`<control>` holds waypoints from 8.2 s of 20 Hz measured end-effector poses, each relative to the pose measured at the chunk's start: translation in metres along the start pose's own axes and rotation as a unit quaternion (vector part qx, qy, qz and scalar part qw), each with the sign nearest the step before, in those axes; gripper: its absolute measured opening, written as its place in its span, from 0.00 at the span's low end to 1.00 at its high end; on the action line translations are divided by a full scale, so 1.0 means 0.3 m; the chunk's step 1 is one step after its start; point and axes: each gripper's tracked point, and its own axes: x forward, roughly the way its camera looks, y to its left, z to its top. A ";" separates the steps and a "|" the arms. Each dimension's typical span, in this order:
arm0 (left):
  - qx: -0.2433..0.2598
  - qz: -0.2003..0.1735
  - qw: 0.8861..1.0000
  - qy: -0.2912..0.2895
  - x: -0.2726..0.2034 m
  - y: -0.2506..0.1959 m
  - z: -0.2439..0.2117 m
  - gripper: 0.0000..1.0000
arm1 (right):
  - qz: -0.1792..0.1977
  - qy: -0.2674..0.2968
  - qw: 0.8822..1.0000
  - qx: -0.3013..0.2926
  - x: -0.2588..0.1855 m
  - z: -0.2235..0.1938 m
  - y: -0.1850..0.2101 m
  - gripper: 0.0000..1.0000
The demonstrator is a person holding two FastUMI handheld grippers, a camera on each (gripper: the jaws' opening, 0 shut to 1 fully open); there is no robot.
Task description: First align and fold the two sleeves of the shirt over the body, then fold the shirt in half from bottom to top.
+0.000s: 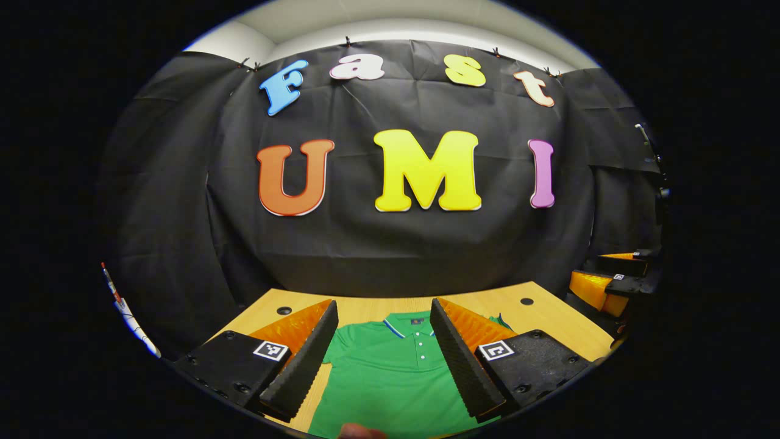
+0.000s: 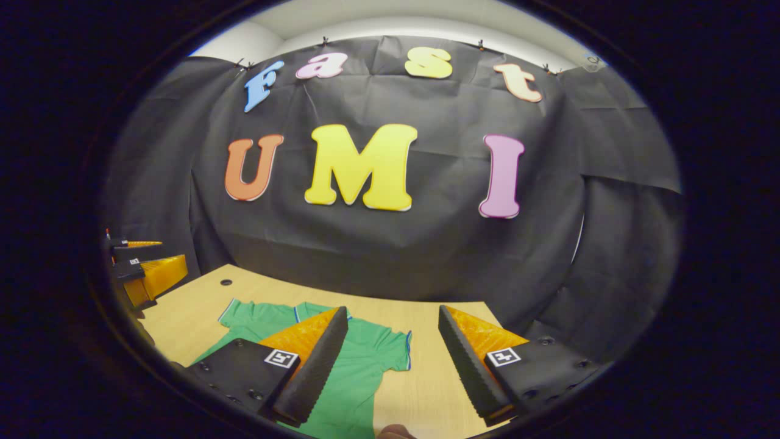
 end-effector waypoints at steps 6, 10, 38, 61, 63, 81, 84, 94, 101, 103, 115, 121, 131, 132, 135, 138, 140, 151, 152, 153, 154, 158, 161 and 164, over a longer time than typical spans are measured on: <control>-0.008 -0.006 0.999 0.051 0.010 -0.037 -0.108 0.98 | 0.021 0.140 0.989 0.038 0.203 -0.228 -0.085 0.94; -0.017 0.002 0.996 0.088 0.007 -0.032 -0.169 0.98 | 0.025 0.213 0.976 0.047 0.376 -0.345 -0.140 0.93; -0.055 0.081 0.977 0.189 -0.044 0.101 -0.345 0.98 | 0.023 0.384 0.914 0.129 0.844 -0.677 -0.123 0.02; -0.108 0.136 0.961 0.213 -0.197 0.443 -0.417 0.98 | 0.071 0.366 0.909 0.187 0.933 -0.555 0.553 0.10; -0.108 0.132 0.962 0.214 -0.197 0.452 -0.410 0.98 | 0.081 0.368 0.903 0.205 0.934 -0.545 0.586 0.12; -0.155 -0.040 0.952 0.260 0.214 0.447 -0.405 0.98 | 0.154 0.184 0.970 0.025 0.243 -0.083 0.417 0.88; -0.167 -0.049 0.938 0.301 0.310 0.492 -0.454 0.99 | 0.155 0.183 0.971 0.019 0.103 -0.097 0.332 0.88; -0.218 -0.078 0.878 0.418 0.585 0.570 -0.653 0.99 | 0.147 0.199 0.969 0.002 -0.103 -0.200 0.204 0.89; -0.237 -0.075 0.831 0.497 0.681 0.600 -0.803 0.96 | 0.106 0.221 0.969 0.026 -0.139 -0.257 0.091 0.89; -0.229 -0.077 0.830 0.502 0.694 0.592 -0.818 0.96 | 0.098 0.225 0.968 0.041 -0.138 -0.267 0.078 0.89; -0.193 -0.066 0.827 0.524 0.738 0.522 -0.848 0.46 | 0.081 0.233 0.967 0.067 -0.135 -0.302 0.036 0.89; -0.209 -0.045 0.827 0.520 0.733 0.535 -0.833 0.06 | 0.070 0.238 0.964 0.094 -0.142 -0.325 -0.002 0.88; -0.192 -0.053 0.855 0.479 0.725 0.470 -0.604 0.04 | 0.094 0.222 0.965 0.105 -0.163 -0.301 0.025 0.89; -0.187 -0.054 0.855 0.481 0.725 0.449 -0.587 0.04 | 0.093 0.219 0.965 0.107 -0.169 -0.298 0.020 0.89; -0.167 -0.051 0.857 0.485 0.732 0.375 -0.558 0.04 | 0.088 0.214 0.966 0.117 -0.190 -0.303 -0.006 0.89; -0.134 -0.051 0.856 0.496 0.746 0.283 -0.572 0.04 | 0.078 0.211 0.966 0.129 -0.234 -0.306 -0.047 0.89; -0.129 -0.057 0.852 0.504 0.754 0.199 -0.602 0.04 | 0.068 0.214 0.965 0.134 -0.264 -0.322 -0.082 0.89; -0.130 -0.094 0.844 0.512 0.809 -0.074 -0.703 0.06 | 0.026 0.230 0.960 0.156 -0.347 -0.369 -0.175 0.89; -0.134 -0.100 0.847 0.505 0.813 -0.081 -0.690 0.07 | 0.027 0.230 0.960 0.156 -0.341 -0.365 -0.168 0.89; -0.140 -0.105 0.849 0.498 0.814 -0.083 -0.673 0.08 | 0.029 0.229 0.961 0.153 -0.333 -0.363 -0.161 0.89; -0.148 -0.110 0.852 0.491 0.819 -0.090 -0.655 0.16 | 0.033 0.229 0.961 0.150 -0.328 -0.360 -0.150 0.89; -0.177 -0.112 0.857 0.470 0.795 -0.078 -0.597 0.51 | 0.048 0.229 0.963 0.136 -0.305 -0.346 -0.099 0.89; -0.176 -0.096 0.870 0.451 0.755 -0.023 -0.555 0.97 | 0.049 0.234 0.963 0.121 -0.288 -0.353 -0.074 0.93; -0.162 -0.089 0.887 0.424 0.660 0.031 -0.515 0.93 | 0.047 0.258 0.959 0.106 -0.259 -0.416 -0.058 0.94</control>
